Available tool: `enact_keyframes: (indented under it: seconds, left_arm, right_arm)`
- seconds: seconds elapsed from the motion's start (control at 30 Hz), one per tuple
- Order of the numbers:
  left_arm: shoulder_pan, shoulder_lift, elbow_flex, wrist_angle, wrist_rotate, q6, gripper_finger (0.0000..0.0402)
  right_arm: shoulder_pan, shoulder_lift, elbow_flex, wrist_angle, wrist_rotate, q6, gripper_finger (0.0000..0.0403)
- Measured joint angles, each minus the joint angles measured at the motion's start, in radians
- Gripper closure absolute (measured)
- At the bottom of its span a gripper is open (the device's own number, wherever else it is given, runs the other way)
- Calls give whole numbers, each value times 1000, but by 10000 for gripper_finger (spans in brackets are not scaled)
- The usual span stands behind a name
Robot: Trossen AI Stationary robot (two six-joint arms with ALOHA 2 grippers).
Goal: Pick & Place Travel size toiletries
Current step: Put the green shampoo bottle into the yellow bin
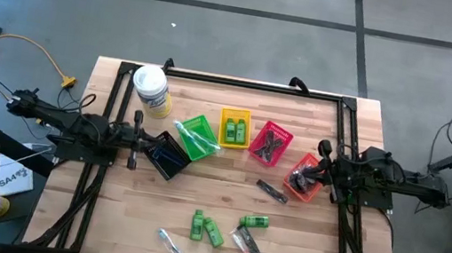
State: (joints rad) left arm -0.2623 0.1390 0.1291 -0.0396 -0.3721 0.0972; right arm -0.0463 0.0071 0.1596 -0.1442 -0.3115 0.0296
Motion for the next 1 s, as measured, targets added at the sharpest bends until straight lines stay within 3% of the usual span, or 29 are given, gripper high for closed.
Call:
enact_keyframes:
  seconds: [1.0]
  left_arm:
    - [0,0,0,-38,1,-4,402]
  right_arm:
    - [0,0,0,-10,-2,0,399]
